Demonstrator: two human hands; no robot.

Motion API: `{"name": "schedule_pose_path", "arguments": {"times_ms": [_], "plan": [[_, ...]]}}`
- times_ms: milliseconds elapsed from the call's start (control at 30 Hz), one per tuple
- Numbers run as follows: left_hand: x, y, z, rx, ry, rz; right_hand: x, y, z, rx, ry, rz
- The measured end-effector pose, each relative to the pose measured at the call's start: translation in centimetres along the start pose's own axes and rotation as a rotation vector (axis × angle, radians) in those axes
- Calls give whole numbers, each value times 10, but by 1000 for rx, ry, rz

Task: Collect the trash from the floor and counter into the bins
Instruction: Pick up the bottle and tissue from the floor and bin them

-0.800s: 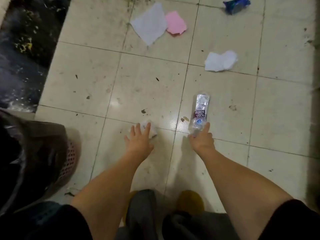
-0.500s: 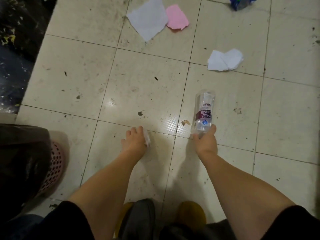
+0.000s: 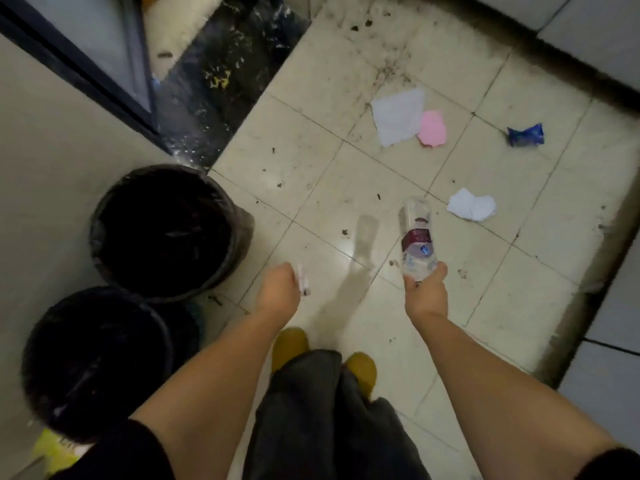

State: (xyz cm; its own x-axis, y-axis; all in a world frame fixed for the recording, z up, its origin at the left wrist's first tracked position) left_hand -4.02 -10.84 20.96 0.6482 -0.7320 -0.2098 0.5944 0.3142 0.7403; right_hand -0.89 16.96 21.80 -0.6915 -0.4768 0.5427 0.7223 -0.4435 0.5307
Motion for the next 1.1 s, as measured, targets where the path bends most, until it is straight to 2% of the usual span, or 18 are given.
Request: {"name": "schedule_pose_path", "arguments": {"times_ms": [133, 267, 500, 633, 800, 900, 1100], "plan": [[39, 45, 85, -76, 159, 85, 89, 44, 4, 106, 111, 168], [98, 75, 147, -154, 197, 200, 162, 83, -15, 198, 192, 299], [221, 108, 189, -245, 368, 438, 244, 159, -106, 497, 395, 566], [286, 128, 175, -295, 506, 553, 247, 209, -182, 767, 613, 738], [372, 151, 106, -294, 722, 726, 214, 274, -282, 1067, 866, 889], [413, 151, 66, -338, 846, 815, 185, 292, -348, 1100, 951, 964], [454, 150, 7, -345, 935, 810, 128, 298, -449, 1156, 1179, 1054]]}}
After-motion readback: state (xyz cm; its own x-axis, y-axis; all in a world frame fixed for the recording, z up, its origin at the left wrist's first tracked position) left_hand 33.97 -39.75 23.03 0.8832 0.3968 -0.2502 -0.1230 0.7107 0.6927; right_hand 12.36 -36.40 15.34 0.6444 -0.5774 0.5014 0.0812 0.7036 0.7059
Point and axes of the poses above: each hand's wrist, its own y-axis away from the middle knuckle, its own z-axis out of the back of the hand, x = y × z, the point moved 8 cm from there along -y, towards the middle knuckle, and after that the axes turned 15 degrees about z, right-handed, at the moved point
